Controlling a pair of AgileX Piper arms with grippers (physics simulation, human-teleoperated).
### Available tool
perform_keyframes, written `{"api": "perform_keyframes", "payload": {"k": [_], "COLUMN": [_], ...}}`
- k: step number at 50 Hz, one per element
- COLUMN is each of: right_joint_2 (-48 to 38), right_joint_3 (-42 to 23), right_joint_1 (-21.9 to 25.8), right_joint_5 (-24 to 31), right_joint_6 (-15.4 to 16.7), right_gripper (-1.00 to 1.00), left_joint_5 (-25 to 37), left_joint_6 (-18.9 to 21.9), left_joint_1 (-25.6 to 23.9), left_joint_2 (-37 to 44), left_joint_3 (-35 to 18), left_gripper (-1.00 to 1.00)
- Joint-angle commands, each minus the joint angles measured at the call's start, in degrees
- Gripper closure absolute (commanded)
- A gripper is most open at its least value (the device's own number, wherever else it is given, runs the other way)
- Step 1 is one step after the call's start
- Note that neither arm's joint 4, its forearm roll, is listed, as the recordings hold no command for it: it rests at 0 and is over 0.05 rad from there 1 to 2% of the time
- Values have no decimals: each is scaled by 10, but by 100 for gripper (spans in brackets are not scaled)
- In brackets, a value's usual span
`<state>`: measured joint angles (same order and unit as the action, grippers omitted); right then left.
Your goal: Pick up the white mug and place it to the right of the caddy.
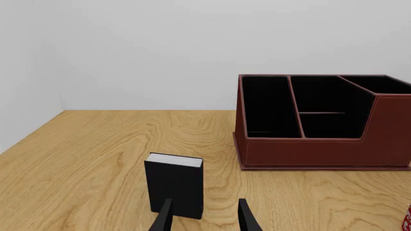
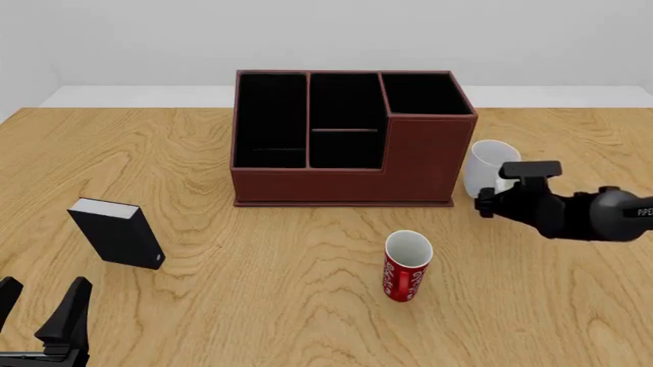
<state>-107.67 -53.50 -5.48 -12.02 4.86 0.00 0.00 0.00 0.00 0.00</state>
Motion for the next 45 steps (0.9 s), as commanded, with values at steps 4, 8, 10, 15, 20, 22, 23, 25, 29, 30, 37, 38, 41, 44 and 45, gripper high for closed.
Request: {"api": "perform_keyframes", "payload": {"k": [4,8,10,15,20,22,23,25,29,30,37,38,41,44,45], "right_joint_2": [24,33,39,54,61,62,62,60,64,66,79,80,87,87,86], "right_joint_3": [29,35,39,48,49,48,48,48,54,56,67,67,73,74,75], "right_joint_1": [1,1,3,2,2,3,2,3,2,2,6,6,8,8,7], "right_joint_5": [-17,-18,-19,-19,-18,-16,-17,-18,-22,-23,-28,-28,-30,-32,-34], "right_joint_6": [-10,-12,-12,-13,-13,-15,-14,-16,-18,-19,-25,-26,-29,-30,-30], "right_gripper": [-100,-100,-100,-100,-100,-100,-100,-100,-100,-100,-100,-100,-100,-100,-100], "left_joint_5": [0,0,0,0,0,0,0,0,0,0,0,0,0,0,0], "left_joint_6": [0,0,0,0,0,0,0,0,0,0,0,0,0,0,0], "left_joint_1": [0,0,0,0,0,0,0,0,0,0,0,0,0,0,0], "left_joint_2": [0,0,0,0,0,0,0,0,0,0,0,0,0,0,0], "left_joint_3": [0,0,0,0,0,0,0,0,0,0,0,0,0,0,0], "left_gripper": [-100,-100,-100,-100,-100,-100,-100,-100,-100,-100,-100,-100,-100,-100,-100]}}
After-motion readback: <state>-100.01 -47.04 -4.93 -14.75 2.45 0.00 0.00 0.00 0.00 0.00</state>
